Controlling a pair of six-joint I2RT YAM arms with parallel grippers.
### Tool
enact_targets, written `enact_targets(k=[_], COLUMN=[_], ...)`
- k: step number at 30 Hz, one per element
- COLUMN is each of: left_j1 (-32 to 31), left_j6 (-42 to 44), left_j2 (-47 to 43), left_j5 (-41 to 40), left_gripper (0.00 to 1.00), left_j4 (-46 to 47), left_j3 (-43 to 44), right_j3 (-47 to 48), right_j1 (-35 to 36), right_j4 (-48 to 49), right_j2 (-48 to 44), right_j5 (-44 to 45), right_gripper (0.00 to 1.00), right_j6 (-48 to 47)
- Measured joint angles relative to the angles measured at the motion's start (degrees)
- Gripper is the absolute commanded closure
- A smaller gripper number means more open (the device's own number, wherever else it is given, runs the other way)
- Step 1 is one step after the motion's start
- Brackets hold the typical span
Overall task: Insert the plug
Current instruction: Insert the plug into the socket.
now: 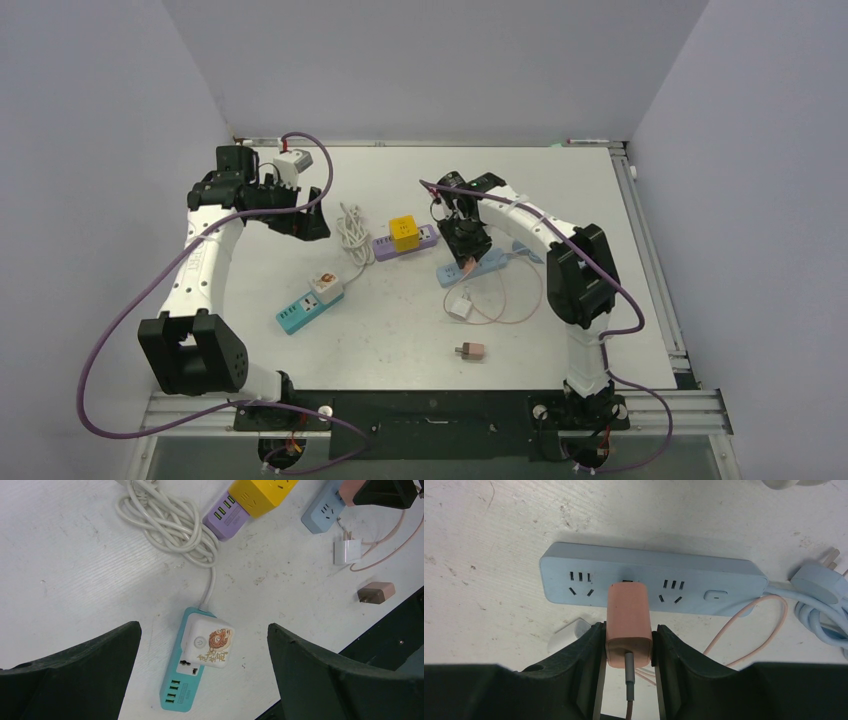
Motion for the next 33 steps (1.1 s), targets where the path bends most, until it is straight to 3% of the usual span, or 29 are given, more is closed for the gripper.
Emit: enact_targets(k=[15, 33], left_j1=[0.00, 0.00], left_j6=[-1.09, -1.44], left_j2=[0.00, -0.02], left_j5=[-0.09, -0.11], left_gripper=[0.04, 0.04], left_j4=[0.76, 0.76], left_j3=[-0.09, -0.09], right_j3=[-1.81, -12.02], right_j1=[1.09, 1.18], right_j4=[2.25, 13.75], right_j2=[-0.59, -4.90], right_j5=[1.38, 2.93], right_gripper=[0.95, 0.95], right_j6=[1.29, 2.38])
